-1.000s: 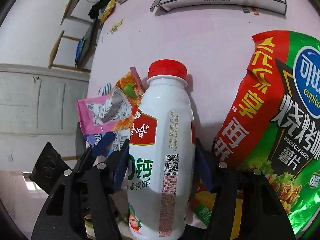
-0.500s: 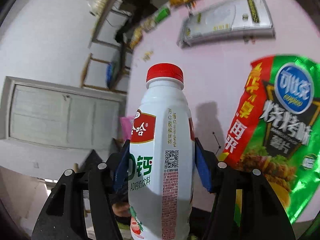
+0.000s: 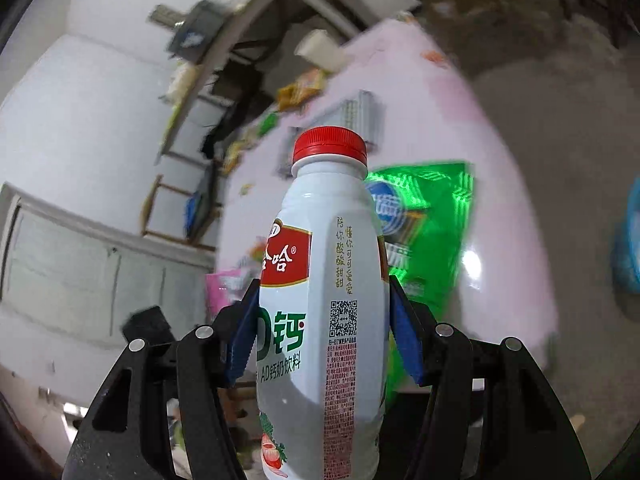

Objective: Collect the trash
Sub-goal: 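Lift the AD bottle with the right tool while the left tool grasps the green chips bag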

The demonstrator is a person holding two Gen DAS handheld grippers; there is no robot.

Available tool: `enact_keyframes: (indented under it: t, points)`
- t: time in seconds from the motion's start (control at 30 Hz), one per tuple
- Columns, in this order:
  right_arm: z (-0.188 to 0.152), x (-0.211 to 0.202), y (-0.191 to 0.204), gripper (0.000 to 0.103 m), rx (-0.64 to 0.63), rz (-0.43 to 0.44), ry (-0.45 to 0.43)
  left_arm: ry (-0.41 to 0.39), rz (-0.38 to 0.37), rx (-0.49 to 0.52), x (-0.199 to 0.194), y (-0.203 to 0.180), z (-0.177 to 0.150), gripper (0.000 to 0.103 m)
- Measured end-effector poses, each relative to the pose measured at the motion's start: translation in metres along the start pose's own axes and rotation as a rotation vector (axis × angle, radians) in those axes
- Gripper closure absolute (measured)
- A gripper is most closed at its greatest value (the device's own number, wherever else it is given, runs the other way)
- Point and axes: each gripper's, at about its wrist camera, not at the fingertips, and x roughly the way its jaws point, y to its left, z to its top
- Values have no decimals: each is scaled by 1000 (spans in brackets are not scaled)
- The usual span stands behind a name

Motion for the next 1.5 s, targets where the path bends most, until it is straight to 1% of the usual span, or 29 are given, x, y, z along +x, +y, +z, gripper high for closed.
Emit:
enact_keyframes:
  t: [0.07, 0.17, 0.23, 0.3, 0.37, 0.4, 0.43, 0.5, 0.53, 0.6, 0.67, 0.77, 0.8, 0.87, 0.9, 0.93, 0.97, 1.03, 1.13, 1.2, 1.23, 1.27, 1.3, 1.33, 1.5]
  points:
    - [-7, 5, -19, 46, 26, -29, 4, 69, -29, -36, 25, -7, 0, 43]
    - [-12, 13, -39, 46, 44, -48, 18, 150, -87, -87, 52, -12, -5, 43]
    - [-14, 22, -47, 46, 50, -56, 30, 190, -107, -126, 65, -12, -10, 43]
    - [-16, 25, -51, 46, 45, -64, 34, 207, -99, -146, 72, -11, -14, 43]
    - [-17, 27, -54, 46, 39, -69, 41, 205, -96, -155, 73, -10, -17, 46]
    - [-18, 28, -55, 46, 34, -68, 46, 203, -102, -153, 72, -12, -18, 54]
    - [-18, 31, -56, 46, 30, -71, 50, 207, -121, -150, 72, -13, -19, 65]
    - [-21, 26, -58, 46, 25, -63, 51, 218, -165, -141, 70, -16, -23, 76]
    - [-20, 27, -58, 46, 23, -56, 53, 218, -170, -130, 68, -19, -25, 81]
    - [-22, 25, -57, 46, 18, -53, 55, 215, -158, -110, 63, -22, -27, 84]
    - [-24, 26, -54, 46, 10, -49, 64, 223, -157, -108, 57, -24, -32, 84]
    - [-30, 26, -48, 46, -21, -45, 79, 232, -142, -74, 44, -33, -44, 84]
    - [-32, 25, -46, 46, -33, -39, 83, 235, -128, -57, 40, -36, -49, 84]
    - [-34, 22, -41, 46, -54, -27, 86, 249, -106, -21, 36, -41, -56, 74]
    - [-35, 21, -39, 46, -65, -28, 85, 257, -92, 4, 34, -43, -61, 60]
    - [-36, 19, -38, 46, -74, -29, 84, 263, -72, 28, 33, -45, -64, 50]
    - [-36, 17, -36, 46, -81, -31, 84, 265, -54, 45, 31, -47, -67, 47]
    - [-36, 14, -34, 46, -89, -33, 82, 262, -32, 72, 26, -49, -70, 35]
    - [-39, 7, -28, 46, -108, -28, 73, 232, -25, 94, 15, -49, -72, 29]
    - [-40, 6, -22, 46, -124, -19, 70, 223, -20, 82, 13, -43, -71, 28]
    - [-40, 9, -19, 46, -128, -19, 71, 226, -16, 48, 14, -37, -70, 28]
    - [-41, 12, -18, 46, -132, -17, 76, 231, -28, 8, 14, -30, -69, 28]
    - [-42, 16, -17, 46, -135, -18, 84, 232, -45, -19, 6, -21, -76, 28]
    - [-43, 22, -17, 46, -136, -25, 95, 218, -71, -66, 4, -14, -74, 28]
    - [-46, 44, -24, 46, -108, -35, 141, 197, -120, -165, -1, 3, -69, 31]
